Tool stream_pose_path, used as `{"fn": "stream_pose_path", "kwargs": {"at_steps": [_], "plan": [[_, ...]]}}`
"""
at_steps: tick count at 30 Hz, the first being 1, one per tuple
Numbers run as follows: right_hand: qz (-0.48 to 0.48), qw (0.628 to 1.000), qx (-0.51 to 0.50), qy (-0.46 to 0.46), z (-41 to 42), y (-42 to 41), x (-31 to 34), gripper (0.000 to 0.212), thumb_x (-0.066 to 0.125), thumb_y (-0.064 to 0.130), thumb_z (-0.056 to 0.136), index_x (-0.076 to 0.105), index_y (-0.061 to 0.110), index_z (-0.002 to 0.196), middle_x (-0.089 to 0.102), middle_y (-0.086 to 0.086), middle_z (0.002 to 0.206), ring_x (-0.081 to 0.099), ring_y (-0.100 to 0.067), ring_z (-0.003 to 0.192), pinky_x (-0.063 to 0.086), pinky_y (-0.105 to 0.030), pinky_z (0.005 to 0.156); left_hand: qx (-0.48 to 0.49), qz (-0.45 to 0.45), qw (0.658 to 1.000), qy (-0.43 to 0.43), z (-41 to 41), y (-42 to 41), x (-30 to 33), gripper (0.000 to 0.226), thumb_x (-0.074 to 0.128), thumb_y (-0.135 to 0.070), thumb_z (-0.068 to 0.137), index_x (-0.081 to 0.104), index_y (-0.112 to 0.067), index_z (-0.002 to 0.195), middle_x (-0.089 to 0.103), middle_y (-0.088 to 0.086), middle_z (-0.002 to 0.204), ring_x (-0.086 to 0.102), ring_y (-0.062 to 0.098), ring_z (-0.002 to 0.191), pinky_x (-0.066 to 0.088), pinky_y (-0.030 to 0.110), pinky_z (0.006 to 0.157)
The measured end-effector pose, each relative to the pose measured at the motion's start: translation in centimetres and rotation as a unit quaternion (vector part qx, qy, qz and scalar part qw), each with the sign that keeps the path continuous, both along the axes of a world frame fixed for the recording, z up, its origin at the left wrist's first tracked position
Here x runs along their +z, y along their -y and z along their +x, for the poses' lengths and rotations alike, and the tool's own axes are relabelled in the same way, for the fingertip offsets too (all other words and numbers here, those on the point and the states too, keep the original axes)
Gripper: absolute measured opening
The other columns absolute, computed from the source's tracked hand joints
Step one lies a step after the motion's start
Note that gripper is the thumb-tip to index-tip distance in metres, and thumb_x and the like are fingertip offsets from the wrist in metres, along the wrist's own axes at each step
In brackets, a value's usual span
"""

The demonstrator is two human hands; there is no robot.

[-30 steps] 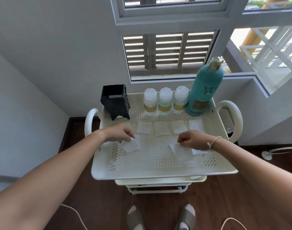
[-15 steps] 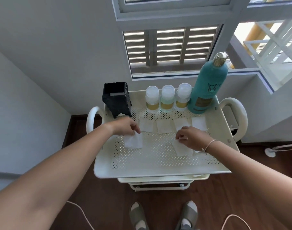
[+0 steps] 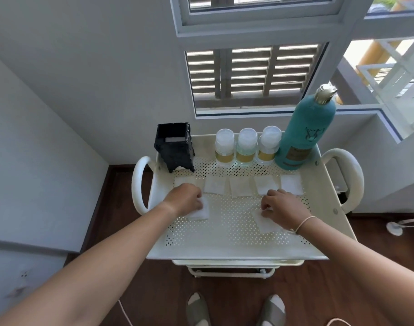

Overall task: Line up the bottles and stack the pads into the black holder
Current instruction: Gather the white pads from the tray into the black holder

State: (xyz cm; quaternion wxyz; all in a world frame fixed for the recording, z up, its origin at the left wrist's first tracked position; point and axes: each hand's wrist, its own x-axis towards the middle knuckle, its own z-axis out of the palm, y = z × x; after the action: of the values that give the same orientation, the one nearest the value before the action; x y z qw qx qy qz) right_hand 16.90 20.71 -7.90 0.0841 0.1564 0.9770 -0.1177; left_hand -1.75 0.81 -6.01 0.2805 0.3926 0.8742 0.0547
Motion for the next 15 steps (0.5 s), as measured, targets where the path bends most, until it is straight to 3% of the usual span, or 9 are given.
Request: {"fn": "stream_pose_path", "kwargs": {"at_steps": [2,4,7,12,15], "plan": [[-0.019,1.0,-0.008,-0.001,-0.2,0.2,0.2,0.015,0.058,0.031,0.084,0.063,0.021,0.094,0.063,0.001,0.102,0.052,-0.019,0.094,0.038,-0.027,0.076,-0.003,-0.013,1.0,0.003,0.2,0.1,0.3,0.017,0.058,-0.023,0.084,0.062,-0.007,0.08,0.06,0.011,0.082,0.06,0.03,0.085,0.037,0.029,0.061],[-0.047,0.999,-0.017,-0.012,-0.8,0.4,0.7,0.013,0.059,0.03,0.083,0.064,0.02,0.091,0.063,0.0,0.099,0.049,-0.016,0.086,0.038,-0.025,0.073,-0.007,-0.009,1.0,-0.002,0.0,0.2,1.2,0.021,0.057,-0.025,0.085,0.063,-0.005,0.079,0.062,0.014,0.083,0.06,0.029,0.082,0.039,0.032,0.063],[-0.101,0.993,-0.036,-0.044,-2.5,0.6,2.6,0.013,0.064,0.027,0.08,0.065,0.016,0.087,0.062,-0.002,0.093,0.047,-0.015,0.079,0.04,-0.025,0.071,0.009,0.068,0.998,0.008,-1.3,0.2,4.1,0.027,0.061,-0.026,0.082,0.052,-0.009,0.063,0.053,0.008,0.069,0.048,0.024,0.069,0.033,0.033,0.06],[-0.176,0.975,-0.052,-0.124,-6.3,1.7,6.5,0.012,0.068,0.024,0.078,0.067,0.015,0.084,0.057,0.004,0.083,0.05,-0.013,0.074,0.04,-0.022,0.064,0.034,0.206,0.977,-0.035,-6.4,0.2,11.7,0.011,0.072,-0.03,0.075,0.067,-0.02,0.078,0.063,-0.004,0.08,0.055,0.012,0.076,0.041,0.029,0.066],[-0.204,0.966,-0.054,-0.147,-8.3,2.3,8.2,0.011,0.068,0.023,0.078,0.067,0.014,0.084,0.056,0.004,0.084,0.051,-0.012,0.073,0.038,-0.023,0.067,0.038,0.22,0.971,-0.081,-9.3,0.0,14.6,0.015,0.073,-0.03,0.075,0.068,-0.02,0.084,0.056,-0.012,0.076,0.051,0.009,0.073,0.037,0.023,0.061]]}}
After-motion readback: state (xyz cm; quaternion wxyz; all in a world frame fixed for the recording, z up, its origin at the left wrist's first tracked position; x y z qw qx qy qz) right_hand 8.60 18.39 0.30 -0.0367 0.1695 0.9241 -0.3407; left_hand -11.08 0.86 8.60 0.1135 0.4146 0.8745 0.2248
